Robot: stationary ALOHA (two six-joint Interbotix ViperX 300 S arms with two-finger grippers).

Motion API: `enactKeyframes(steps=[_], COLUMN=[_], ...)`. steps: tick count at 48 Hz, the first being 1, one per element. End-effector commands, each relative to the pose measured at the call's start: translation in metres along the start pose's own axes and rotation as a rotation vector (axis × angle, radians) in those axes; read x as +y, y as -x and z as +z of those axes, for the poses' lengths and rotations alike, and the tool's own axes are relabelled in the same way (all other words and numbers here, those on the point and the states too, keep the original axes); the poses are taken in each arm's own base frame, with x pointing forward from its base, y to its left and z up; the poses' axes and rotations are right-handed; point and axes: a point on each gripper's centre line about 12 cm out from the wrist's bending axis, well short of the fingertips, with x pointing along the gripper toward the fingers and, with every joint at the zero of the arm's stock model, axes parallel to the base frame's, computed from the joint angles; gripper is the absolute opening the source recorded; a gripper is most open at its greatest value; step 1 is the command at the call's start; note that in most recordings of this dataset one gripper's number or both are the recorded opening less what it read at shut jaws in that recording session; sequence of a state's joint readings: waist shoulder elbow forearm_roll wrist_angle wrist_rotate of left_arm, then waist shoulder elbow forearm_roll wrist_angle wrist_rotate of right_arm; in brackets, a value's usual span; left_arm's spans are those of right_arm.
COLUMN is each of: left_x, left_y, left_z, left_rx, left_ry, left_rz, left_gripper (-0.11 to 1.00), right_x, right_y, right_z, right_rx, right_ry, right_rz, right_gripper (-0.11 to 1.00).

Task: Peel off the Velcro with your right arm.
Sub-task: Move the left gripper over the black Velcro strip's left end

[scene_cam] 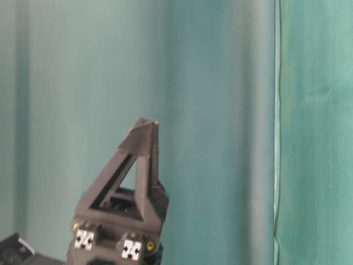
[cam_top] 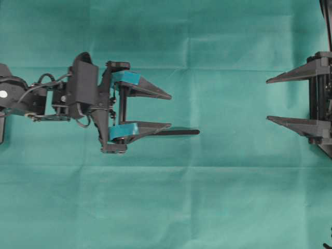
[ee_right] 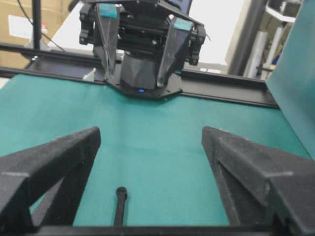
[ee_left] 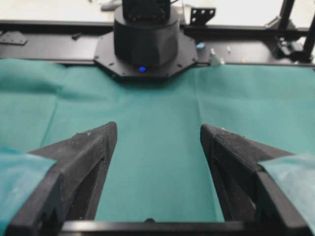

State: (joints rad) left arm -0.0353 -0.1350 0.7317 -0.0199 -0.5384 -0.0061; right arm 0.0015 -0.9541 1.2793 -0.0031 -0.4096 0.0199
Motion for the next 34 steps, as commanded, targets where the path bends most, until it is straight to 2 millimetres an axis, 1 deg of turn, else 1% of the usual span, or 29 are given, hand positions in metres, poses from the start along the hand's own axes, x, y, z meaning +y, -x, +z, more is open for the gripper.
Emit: enactKeyframes(steps=[1, 8, 13, 20, 27, 34], left_x=[0.001, 0.002, 0.006, 0.008, 0.008, 0.008], left_y=[-0.005, -0.010, -0.012, -0.014, -0.019, -0.024], left_z=[0.012, 0.011, 0.005, -0.002, -0.008, -0.020], left_rx=[0.004, 0.126, 0.253, 0.398, 0.466, 0.506], left_ry=[0.005, 0.006, 0.009, 0.011, 0.010, 0.008], left_rz=[0.004, 0.006, 0.018, 0.023, 0.022, 0.022], left_gripper=[0.72, 0.72, 0.72, 0.72, 0.73, 0.72], right_x=[0.000, 0.000, 0.000, 0.000, 0.000, 0.000], right_y=[-0.002, -0.002, -0.002, -0.002, -0.001, -0.001], right_z=[0.006, 0.006, 0.006, 0.004, 0.004, 0.004], right_rx=[-0.023, -0.023, -0.023, -0.020, -0.020, -0.025], right_ry=[-0.003, -0.003, -0.002, -0.002, 0.000, 0.000], right_rz=[0.001, 0.000, 0.002, 0.002, 0.003, 0.001], right_gripper=[0.69, 0.69, 0.69, 0.69, 0.69, 0.69])
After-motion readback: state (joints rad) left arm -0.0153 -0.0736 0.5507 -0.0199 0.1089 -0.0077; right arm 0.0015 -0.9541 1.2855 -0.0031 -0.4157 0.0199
